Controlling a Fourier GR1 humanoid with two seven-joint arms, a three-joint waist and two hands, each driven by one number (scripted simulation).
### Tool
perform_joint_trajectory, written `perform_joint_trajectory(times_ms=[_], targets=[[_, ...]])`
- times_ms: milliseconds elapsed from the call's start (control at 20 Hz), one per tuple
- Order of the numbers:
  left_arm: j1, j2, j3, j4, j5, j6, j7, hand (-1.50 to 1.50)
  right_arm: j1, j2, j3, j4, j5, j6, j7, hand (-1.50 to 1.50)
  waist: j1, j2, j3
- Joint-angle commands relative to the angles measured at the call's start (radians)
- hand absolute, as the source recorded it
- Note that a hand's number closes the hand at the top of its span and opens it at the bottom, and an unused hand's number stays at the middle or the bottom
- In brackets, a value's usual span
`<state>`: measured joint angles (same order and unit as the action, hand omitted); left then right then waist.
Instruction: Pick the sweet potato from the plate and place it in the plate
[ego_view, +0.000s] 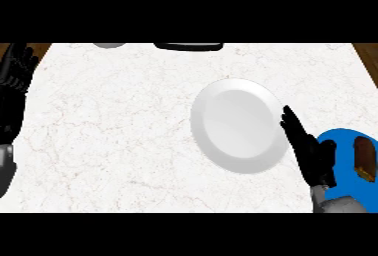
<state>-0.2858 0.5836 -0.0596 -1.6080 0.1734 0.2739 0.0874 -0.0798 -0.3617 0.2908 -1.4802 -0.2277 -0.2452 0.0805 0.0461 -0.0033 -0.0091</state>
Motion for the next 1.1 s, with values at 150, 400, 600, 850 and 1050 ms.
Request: perform_joint_trajectory(times_ms=[150,400,600,850,1050], targets=[[-0.027,-0.042,-0.029,-0.004,0.038,-0.080,0.004,0.00,-0.249,-0.067,0.032,0.247,0.133,0.148,-0.084,1.50,-0.013,0.012,0.010],[-0.026,-0.088,-0.086,0.000,0.052,-0.104,-0.007,0.00,-0.234,-0.378,0.203,0.374,0.574,0.044,0.034,1.50,0.008,0.031,-0.009],[-0.011,-0.091,-0.050,0.003,0.086,-0.119,-0.003,0.00,-0.194,-0.084,0.096,0.516,0.558,-0.326,-0.069,-1.50,-0.026,0.011,0.012],[0.018,-0.107,-0.049,0.004,0.069,-0.137,-0.015,0.00,-0.216,-0.031,-0.039,0.564,0.436,-0.360,-0.343,-1.50,-0.037,0.006,0.011],[-0.001,-0.115,-0.005,0.052,0.072,-0.179,-0.026,0.00,-0.195,-0.096,0.006,0.374,0.555,-0.371,-0.220,-1.50,-0.054,0.001,0.008]])
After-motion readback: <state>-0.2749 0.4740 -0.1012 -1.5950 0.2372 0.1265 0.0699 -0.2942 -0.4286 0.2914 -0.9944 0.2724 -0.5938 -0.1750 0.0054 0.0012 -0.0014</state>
